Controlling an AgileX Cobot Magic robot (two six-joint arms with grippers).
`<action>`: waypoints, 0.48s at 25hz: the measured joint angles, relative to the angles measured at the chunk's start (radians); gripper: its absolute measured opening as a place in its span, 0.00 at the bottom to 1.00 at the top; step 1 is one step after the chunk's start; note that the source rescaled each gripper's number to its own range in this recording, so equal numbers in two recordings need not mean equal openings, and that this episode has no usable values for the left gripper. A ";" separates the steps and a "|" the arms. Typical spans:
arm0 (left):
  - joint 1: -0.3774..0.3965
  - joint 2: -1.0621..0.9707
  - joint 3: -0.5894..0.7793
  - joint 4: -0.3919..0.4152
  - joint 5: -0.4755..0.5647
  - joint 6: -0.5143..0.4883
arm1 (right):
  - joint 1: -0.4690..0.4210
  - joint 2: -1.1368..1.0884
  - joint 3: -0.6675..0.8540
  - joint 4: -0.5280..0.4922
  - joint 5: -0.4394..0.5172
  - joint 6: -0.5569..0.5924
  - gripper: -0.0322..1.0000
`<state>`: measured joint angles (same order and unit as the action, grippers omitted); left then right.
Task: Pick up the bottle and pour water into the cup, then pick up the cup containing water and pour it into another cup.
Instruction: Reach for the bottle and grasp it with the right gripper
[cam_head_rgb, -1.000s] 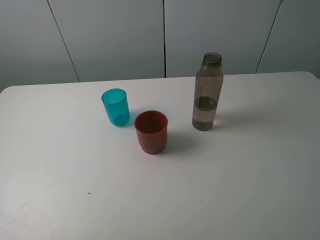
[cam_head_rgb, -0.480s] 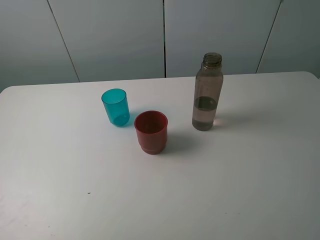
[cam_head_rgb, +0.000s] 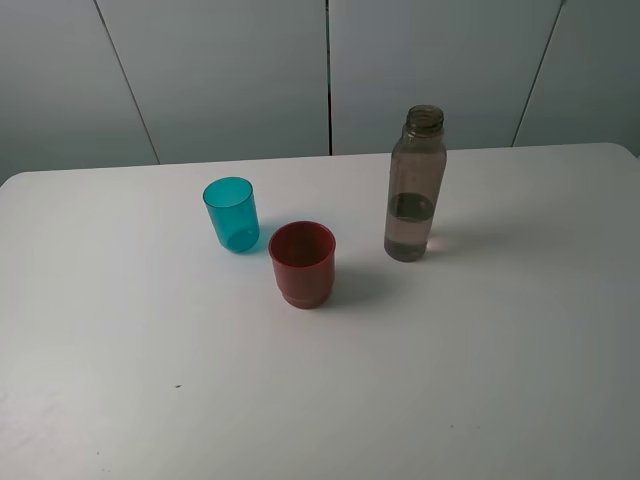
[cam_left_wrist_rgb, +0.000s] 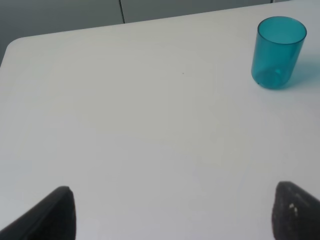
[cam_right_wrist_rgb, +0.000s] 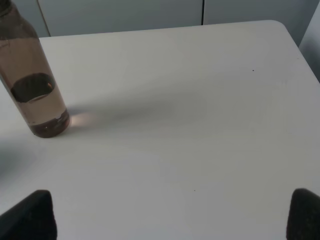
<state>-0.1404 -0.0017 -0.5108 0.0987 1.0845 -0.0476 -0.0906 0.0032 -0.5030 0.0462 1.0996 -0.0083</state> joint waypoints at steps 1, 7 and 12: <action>0.000 0.000 0.000 0.000 0.000 0.000 | 0.000 0.000 0.000 0.000 0.000 0.000 1.00; 0.000 0.000 0.000 0.000 0.000 0.000 | 0.004 0.000 0.000 0.026 0.000 0.000 1.00; 0.000 0.000 0.000 0.000 0.000 0.000 | 0.008 0.062 -0.002 0.137 -0.011 -0.008 1.00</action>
<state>-0.1404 -0.0017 -0.5108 0.0987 1.0845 -0.0476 -0.0823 0.0653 -0.5049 0.1834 1.0882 -0.0162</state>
